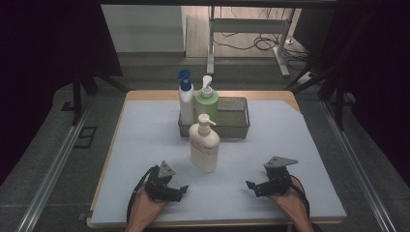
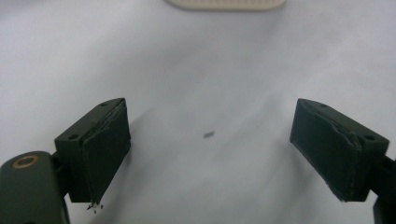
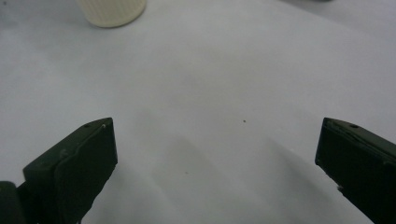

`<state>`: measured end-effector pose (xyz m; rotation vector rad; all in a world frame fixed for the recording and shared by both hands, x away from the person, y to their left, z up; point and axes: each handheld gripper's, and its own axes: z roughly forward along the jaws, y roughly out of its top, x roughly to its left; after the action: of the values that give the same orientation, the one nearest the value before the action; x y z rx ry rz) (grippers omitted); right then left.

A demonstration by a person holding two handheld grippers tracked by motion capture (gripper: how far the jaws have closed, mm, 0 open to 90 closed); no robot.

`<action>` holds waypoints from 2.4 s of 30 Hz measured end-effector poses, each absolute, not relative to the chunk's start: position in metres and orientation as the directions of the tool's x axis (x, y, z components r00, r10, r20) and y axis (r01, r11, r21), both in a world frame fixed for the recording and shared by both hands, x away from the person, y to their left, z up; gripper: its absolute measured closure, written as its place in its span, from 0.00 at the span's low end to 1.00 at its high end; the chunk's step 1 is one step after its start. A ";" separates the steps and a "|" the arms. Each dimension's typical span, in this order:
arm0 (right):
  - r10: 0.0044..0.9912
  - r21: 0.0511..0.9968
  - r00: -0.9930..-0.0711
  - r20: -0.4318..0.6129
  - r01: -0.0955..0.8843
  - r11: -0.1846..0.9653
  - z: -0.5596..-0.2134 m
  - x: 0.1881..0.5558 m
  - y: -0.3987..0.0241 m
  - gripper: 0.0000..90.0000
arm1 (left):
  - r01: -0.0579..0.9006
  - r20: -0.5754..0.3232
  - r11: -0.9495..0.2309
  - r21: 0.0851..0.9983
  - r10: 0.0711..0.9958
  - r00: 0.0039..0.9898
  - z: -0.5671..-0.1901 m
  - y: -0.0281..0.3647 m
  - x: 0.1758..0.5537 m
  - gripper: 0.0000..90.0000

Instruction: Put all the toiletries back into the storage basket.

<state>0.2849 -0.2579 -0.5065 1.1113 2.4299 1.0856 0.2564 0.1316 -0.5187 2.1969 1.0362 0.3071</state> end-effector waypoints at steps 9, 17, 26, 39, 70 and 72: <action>0.708 0.752 -0.702 0.082 0.510 0.418 -0.494 0.285 -0.251 0.00 | 0.575 -0.059 -0.443 0.688 0.755 0.653 -0.522 0.136 0.252 0.13; 0.690 0.763 -0.719 0.086 0.492 0.418 -0.484 0.287 -0.243 0.00 | 0.566 -0.035 -0.457 0.686 0.756 0.654 -0.523 0.133 0.251 0.13; 0.666 0.784 -0.741 0.084 0.462 0.414 -0.469 0.292 -0.227 0.00 | 0.565 -0.035 -0.458 0.686 0.755 0.655 -0.523 0.134 0.251 0.13; 0.625 0.794 -0.777 0.074 0.425 0.435 -0.456 0.298 -0.198 0.00 | 0.563 -0.031 -0.459 0.687 0.756 0.654 -0.523 0.134 0.251 0.13; 0.630 0.820 -0.774 0.056 0.396 0.413 -0.426 0.323 -0.136 0.07 | 0.563 -0.031 -0.458 0.688 0.757 0.653 -0.523 0.134 0.251 0.14; 0.628 0.822 -0.776 0.049 0.389 0.416 -0.425 0.324 -0.132 0.10 | 0.563 -0.031 -0.458 0.688 0.756 0.653 -0.523 0.134 0.251 0.14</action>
<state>0.3240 -0.1320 -0.4248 0.8874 2.4073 1.2904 0.2509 0.1337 -0.5234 2.1892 1.0180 0.3668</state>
